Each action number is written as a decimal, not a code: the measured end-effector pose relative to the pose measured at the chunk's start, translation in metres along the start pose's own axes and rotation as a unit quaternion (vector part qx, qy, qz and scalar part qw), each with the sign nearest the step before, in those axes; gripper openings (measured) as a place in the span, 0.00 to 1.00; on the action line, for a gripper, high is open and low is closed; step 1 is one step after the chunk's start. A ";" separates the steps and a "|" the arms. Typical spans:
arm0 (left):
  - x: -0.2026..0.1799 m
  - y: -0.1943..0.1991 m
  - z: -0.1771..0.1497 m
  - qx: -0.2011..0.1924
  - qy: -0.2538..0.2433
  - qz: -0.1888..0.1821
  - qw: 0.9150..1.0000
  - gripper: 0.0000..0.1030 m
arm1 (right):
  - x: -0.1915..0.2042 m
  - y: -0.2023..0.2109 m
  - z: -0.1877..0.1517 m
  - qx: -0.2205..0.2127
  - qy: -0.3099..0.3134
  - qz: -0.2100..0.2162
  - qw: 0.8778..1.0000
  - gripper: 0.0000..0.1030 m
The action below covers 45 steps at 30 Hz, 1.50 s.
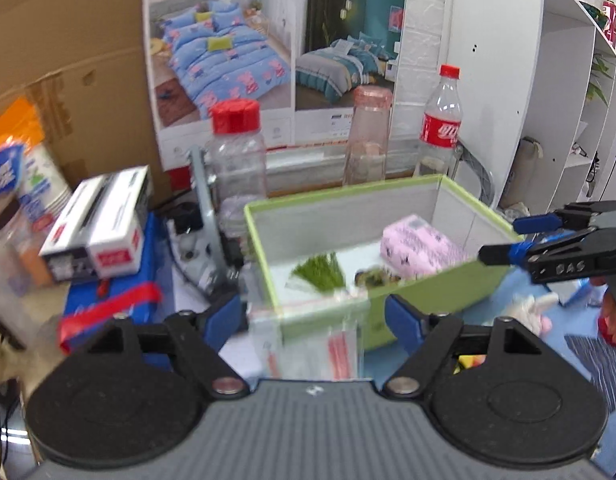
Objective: Organize soft objects
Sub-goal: 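Carry the pouch with the left tool into the green box while the right tool drops the pink pack there, then move the left tool to the green towel while the right tool approaches the white glove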
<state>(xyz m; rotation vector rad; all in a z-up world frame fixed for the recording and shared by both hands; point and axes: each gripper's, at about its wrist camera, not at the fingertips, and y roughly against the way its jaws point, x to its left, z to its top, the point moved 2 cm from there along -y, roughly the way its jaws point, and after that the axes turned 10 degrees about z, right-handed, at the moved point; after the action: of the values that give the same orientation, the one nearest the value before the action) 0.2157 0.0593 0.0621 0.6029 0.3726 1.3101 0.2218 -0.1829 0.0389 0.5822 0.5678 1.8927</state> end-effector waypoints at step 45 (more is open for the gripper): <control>0.081 0.031 -0.109 0.039 0.058 0.161 0.984 0.99 | -0.024 0.072 -0.110 -0.032 -0.118 -0.045 0.991 0.65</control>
<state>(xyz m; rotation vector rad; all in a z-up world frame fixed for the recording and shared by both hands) 0.1468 0.1639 0.0009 0.6744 0.4364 1.6524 0.1117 -0.2446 -0.0050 0.7158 0.3723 1.7207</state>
